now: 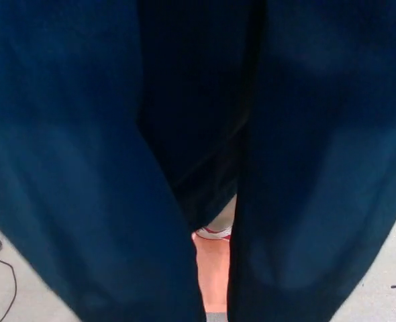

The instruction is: A person hands a coat to the robot and the robot grabs it with both hands and holds it while the person wears the coat.

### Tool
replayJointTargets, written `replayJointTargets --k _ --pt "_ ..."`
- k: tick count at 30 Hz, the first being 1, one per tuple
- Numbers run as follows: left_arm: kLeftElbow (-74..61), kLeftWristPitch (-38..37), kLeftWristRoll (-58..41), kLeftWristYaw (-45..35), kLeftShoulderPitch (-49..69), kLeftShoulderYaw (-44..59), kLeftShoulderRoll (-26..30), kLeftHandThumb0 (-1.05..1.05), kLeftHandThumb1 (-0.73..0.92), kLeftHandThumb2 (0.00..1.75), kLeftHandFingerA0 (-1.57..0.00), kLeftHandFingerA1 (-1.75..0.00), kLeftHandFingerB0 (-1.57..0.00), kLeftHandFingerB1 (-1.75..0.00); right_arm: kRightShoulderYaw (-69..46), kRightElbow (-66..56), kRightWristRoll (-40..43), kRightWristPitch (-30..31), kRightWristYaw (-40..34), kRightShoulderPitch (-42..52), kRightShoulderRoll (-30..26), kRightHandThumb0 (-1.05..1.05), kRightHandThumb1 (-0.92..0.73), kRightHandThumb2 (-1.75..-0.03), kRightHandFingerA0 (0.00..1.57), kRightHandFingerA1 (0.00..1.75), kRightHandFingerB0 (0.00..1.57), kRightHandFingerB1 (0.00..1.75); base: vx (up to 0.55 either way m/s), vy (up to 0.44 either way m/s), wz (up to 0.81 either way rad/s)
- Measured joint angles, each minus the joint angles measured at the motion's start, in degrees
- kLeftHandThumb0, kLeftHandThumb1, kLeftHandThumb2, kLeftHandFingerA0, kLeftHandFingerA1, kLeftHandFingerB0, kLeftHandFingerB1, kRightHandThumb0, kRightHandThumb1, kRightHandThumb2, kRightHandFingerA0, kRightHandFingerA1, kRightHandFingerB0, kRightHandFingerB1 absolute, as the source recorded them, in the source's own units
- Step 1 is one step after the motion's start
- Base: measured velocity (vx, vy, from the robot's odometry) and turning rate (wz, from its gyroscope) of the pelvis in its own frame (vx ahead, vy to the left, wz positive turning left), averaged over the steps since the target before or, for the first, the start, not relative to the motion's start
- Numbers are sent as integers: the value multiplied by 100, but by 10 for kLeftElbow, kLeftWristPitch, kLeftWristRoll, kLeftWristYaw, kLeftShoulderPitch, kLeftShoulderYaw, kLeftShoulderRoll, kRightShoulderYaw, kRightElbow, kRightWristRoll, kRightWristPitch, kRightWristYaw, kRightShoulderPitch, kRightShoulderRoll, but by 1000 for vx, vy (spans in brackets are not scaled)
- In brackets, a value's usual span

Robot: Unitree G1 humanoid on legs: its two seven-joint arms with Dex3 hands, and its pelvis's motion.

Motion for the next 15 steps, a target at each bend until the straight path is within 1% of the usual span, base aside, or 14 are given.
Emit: replayJointTargets --k 3,5,6,8,9,11,12,15 --pt "8 4 3 -5 -18 -13 -4 -47 72 61 -95 -175 -69 -166 19 8 -9 18 5 -25 -1 -50 -85 -67 98 175 71 165 0 0 0" --pt "11 10 9 -11 -28 -22 -5 -48 70 62 -94 -175 -66 -164 29 11 -14 25 9 -38 -2 -50 -85 -67 95 175 68 164 0 0 0" --pt "12 15 13 -12 -34 -30 -6 -47 76 62 -92 -175 -63 -165 33 12 -17 28 11 -44 -3 -51 -85 -67 91 175 66 161 0 0 0" --pt "13 19 16 -14 -43 -36 -7 -49 74 63 -92 -175 -64 -165 37 13 -20 31 14 -55 -6 -50 -85 -67 91 175 66 161 0 0 0" --pt "13 21 16 -17 -47 -36 -7 -48 71 62 -91 -175 -67 -160 37 13 -21 31 17 -61 -8 -50 -85 -67 90 175 65 164 0 0 0" --pt "14 22 16 -23 -50 -35 -8 -48 70 62 -90 -175 -67 -159 38 12 -22 31 21 -66 -10 -51 -86 -66 91 175 64 165 0 0 0" --pt "14 23 16 -27 -51 -34 -8 -48 74 62 -94 -175 -69 -163 38 12 -22 31 22 -68 -11 -52 -87 -67 91 175 66 166 0 0 0" --pt "13 25 16 -36 -55 -34 -9 -48 76 62 -96 -175 -70 -165 39 12 -24 31 27 -72 -15 -51 -86 -67 91 175 69 162 0 0 0"
